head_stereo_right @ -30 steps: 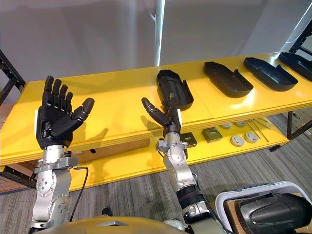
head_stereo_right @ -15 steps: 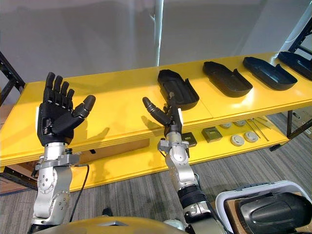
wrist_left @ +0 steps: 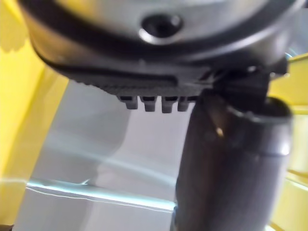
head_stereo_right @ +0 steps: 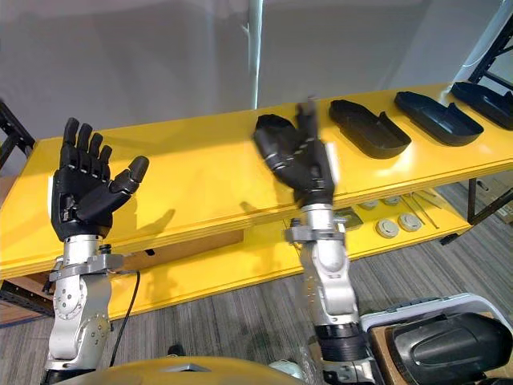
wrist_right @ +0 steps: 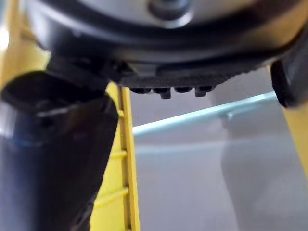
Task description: Walk over and take three plastic housings, then place them on the shelf
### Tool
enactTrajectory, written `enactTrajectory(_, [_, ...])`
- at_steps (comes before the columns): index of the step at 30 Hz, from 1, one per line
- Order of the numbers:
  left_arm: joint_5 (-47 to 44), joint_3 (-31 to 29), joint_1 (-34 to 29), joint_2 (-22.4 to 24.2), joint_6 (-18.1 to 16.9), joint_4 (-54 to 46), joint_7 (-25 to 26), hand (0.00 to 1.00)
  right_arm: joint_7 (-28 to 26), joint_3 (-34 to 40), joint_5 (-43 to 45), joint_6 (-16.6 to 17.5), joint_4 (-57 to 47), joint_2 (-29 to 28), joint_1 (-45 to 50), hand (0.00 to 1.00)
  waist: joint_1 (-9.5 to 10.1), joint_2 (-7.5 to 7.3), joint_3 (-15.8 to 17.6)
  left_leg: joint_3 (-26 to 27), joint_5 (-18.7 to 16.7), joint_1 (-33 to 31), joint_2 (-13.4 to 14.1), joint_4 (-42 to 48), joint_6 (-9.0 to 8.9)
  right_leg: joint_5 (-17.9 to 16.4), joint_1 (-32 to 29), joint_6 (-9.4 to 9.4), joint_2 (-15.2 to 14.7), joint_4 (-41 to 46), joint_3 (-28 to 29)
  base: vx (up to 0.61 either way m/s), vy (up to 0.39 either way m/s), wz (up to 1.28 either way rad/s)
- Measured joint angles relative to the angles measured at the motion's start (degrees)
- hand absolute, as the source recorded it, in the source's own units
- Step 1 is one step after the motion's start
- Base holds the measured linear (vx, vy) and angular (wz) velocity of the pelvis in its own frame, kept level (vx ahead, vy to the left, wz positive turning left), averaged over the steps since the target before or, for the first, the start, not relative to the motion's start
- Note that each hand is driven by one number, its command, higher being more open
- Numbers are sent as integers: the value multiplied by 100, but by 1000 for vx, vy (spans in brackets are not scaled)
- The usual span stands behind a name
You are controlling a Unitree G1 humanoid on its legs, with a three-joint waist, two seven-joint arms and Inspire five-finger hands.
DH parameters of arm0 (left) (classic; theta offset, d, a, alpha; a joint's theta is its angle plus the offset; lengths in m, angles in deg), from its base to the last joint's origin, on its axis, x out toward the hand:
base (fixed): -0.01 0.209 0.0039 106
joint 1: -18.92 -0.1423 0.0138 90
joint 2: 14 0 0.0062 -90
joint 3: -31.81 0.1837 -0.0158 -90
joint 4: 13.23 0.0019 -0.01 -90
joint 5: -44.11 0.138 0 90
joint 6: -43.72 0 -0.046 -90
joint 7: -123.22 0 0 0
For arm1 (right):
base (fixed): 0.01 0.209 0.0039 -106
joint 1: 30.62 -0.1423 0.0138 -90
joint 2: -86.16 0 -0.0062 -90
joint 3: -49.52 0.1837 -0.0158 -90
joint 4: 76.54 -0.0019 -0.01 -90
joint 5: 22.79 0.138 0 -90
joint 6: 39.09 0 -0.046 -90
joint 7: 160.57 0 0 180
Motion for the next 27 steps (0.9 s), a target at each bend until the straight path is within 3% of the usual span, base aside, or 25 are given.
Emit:
enactTrajectory(7, [-29, 16, -12, -8, 2, -13, -204, 100, 177, 912, -49, -99, 106, 635, 76, 100, -169, -8, 10, 150, -25, -23, 12, 1, 12, 59, -103, 37, 30, -71, 138, 26, 7, -10])
enactTrajectory(10, [-33, 21, -9, -63, 2, -15, -253, 100, -62, 1075, 44, -353, 430, 706, 76, 100, -238, -43, 33, 150, -25, -25, 10, 1, 5, 60, -104, 34, 29, -64, 138, 48, 6, 1])
enactTrajectory(17, [-75, 110, -6, -171, 47, -3, -272, 100, -628, 831, 142, -571, 1863, 1097, -111, 100, -176, -85, 119, 123, -22, -121, 4, 1, 4, 57, -195, 28, 23, -32, 123, 7, 4, 2])
enactTrajectory(27, [-75, 249, 9, -317, 56, 148, -317, 100, -661, 709, 266, -570, 3155, 1659, -1158, 100, -132, -26, 381, -91, 60, -224, -4, 1, 57, 22, -198, -12, -15, 116, -65, -30, 6, 10])
